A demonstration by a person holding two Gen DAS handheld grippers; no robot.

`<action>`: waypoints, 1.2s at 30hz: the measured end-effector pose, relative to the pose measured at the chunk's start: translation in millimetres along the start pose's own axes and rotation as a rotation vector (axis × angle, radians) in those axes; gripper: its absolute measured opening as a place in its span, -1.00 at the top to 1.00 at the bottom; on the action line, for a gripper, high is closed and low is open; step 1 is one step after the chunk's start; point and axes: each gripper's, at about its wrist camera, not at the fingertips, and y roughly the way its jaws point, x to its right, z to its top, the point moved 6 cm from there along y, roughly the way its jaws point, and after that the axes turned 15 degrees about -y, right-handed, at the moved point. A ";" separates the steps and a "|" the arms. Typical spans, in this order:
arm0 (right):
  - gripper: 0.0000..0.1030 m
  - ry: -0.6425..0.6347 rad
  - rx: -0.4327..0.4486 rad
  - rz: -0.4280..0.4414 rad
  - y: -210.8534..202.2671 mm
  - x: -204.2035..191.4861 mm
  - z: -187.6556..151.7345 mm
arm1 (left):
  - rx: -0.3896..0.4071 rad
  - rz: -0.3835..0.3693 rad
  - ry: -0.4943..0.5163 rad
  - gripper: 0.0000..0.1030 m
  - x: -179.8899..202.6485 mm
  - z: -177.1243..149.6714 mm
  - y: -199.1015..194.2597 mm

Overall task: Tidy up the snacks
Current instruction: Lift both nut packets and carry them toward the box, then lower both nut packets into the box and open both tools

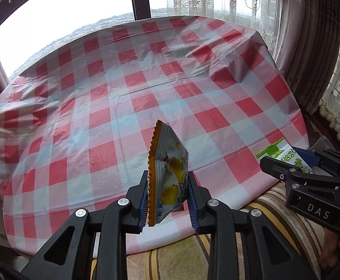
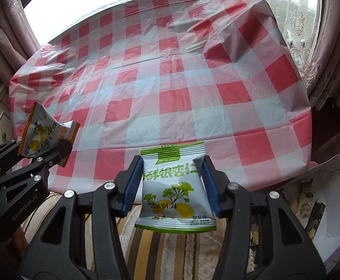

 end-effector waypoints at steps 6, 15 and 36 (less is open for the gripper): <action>-0.06 0.046 0.008 -0.020 -15.0 25.2 -15.5 | 0.001 -0.016 0.060 0.42 29.7 -3.7 -4.2; -0.06 0.116 0.021 -0.046 -33.8 60.9 -37.1 | -0.005 -0.040 0.155 0.42 74.6 -12.1 -8.2; -0.06 0.248 0.037 -0.107 -60.1 123.0 -85.0 | -0.030 -0.106 0.362 0.42 172.1 -39.2 -13.4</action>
